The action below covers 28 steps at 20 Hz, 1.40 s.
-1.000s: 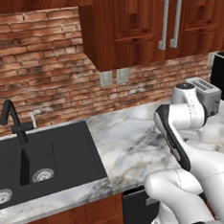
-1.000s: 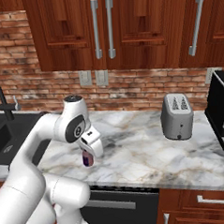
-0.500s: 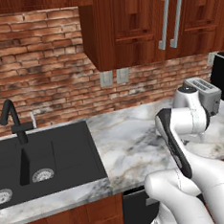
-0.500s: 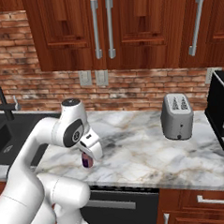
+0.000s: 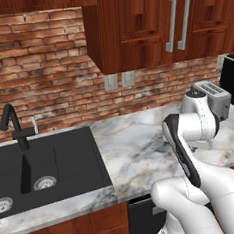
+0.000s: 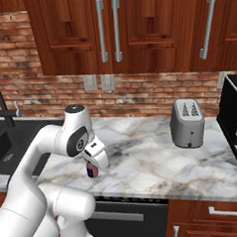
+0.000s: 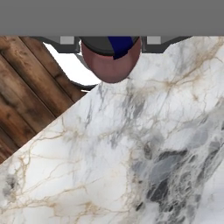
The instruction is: There is a wine glass and glass cup on the dining counter. Place the wine bottle next to the wine glass and the juice bottle next to the glass cup.
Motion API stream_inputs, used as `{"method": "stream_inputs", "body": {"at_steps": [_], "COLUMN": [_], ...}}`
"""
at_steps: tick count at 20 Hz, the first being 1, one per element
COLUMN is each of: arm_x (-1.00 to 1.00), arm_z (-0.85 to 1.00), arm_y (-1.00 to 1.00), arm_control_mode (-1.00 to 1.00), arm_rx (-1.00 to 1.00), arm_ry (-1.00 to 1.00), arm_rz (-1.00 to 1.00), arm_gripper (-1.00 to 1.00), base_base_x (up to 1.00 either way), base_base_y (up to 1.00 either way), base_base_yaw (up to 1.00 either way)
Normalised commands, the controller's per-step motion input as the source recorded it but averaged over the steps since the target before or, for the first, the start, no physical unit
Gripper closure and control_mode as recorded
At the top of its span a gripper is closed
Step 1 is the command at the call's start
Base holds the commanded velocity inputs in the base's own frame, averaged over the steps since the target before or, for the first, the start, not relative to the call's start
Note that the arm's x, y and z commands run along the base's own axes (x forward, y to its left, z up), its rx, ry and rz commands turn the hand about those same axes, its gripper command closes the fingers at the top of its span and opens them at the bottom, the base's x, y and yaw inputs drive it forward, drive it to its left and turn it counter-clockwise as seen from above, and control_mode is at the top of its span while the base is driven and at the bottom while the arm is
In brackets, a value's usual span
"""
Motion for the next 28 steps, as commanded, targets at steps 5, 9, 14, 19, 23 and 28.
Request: {"method": "stream_inputs", "body": {"at_steps": [5,9,14,19,23,28], "arm_x": [0.0,0.0,0.0,0.0,0.0,0.0], "arm_z": [0.0,0.0,0.0,0.0,0.0,0.0], "arm_y": [0.0,0.0,0.0,0.0,0.0,0.0], "arm_control_mode": [1.0,1.0,1.0,1.0,1.0,1.0], "arm_rx": [0.0,0.0,0.0,0.0,0.0,0.0], "arm_ry": [0.0,0.0,0.0,0.0,0.0,0.0], "arm_rz": [0.0,0.0,0.0,0.0,0.0,0.0], "arm_gripper": [1.0,1.0,1.0,1.0,1.0,1.0], "base_base_x": [-0.04,-0.24,-0.42,-0.35,-0.22,-0.09], "base_base_y": [0.0,0.0,0.0,0.0,-0.02,-0.02], "base_base_yaw": [0.0,0.03,0.38,0.7,0.91,1.0]}}
